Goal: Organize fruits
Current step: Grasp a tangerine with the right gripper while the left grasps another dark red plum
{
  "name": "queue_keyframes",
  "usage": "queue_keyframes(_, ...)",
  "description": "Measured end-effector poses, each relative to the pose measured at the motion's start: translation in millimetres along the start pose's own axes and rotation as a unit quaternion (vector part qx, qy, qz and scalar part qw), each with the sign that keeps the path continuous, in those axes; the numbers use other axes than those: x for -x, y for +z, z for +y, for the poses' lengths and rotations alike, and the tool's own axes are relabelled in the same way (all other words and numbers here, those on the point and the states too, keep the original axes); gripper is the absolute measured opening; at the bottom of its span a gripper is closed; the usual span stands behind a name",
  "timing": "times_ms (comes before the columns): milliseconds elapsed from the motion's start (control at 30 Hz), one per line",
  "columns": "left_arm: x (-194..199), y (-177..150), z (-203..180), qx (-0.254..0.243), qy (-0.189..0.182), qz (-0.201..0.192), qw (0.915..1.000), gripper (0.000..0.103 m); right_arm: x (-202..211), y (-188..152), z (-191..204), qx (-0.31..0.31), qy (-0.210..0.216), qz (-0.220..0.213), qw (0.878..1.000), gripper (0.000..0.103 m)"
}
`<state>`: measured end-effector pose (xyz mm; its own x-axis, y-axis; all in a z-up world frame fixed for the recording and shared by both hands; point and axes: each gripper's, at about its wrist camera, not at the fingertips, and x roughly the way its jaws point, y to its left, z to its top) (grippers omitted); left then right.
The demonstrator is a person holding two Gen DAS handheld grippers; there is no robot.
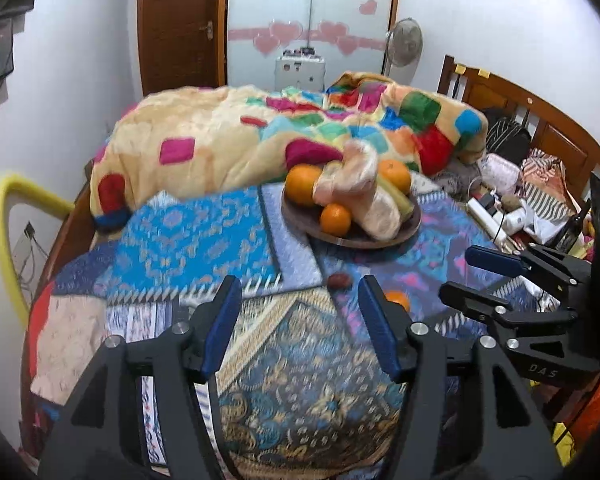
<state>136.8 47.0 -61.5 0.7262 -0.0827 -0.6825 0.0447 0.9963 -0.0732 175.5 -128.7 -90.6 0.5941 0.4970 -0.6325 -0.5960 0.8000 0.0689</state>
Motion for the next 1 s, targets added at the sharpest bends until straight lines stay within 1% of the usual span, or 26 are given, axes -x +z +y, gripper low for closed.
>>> queue_keyframes(167,-14,-20,10,0.007,-0.001,0.026,0.9996,0.060,-29,-15,9,0.006,-0.002,0.028,1.000,0.050)
queue_keyframes(333,-30,-31,12,0.007,-0.007,0.039,0.9992,0.060,-56,-23,7,-0.012,0.006,0.054,0.998,0.050)
queue_keyframes(433,-39,-34,9,-0.001,-0.012,0.048,0.9988,0.060,-65,-26,5,-0.019,0.009,0.062,0.998,0.050)
queue_keyframes(500,-43,-36,6,-0.006,-0.019,0.053,0.9984,0.060,-66,-26,5,-0.015,0.006,0.058,0.998,0.047)
queue_keyframes(600,-50,-36,2,-0.008,-0.022,0.060,0.9979,0.060,-64,-25,7,-0.008,0.019,0.054,0.998,0.034)
queue_keyframes(633,-52,-34,0,-0.009,-0.023,0.062,0.9978,0.060,-63,-25,9,-0.004,0.020,0.052,0.998,0.031)
queue_keyframes(733,-59,-30,-5,-0.014,-0.023,0.064,0.9976,0.060,-57,-26,11,0.011,0.002,0.041,0.999,0.031)
queue_keyframes(767,-62,-28,-7,-0.015,-0.024,0.066,0.9974,0.060,-56,-26,9,0.009,0.002,0.041,0.999,0.031)
queue_keyframes(933,-79,-18,-18,-0.029,-0.024,0.072,0.9967,0.060,-48,-26,-15,-0.010,-0.008,0.037,0.999,0.031)
queue_keyframes(1000,-88,-14,-20,-0.027,-0.031,0.078,0.9961,0.058,-44,-25,-29,-0.020,-0.017,0.035,0.999,0.031)
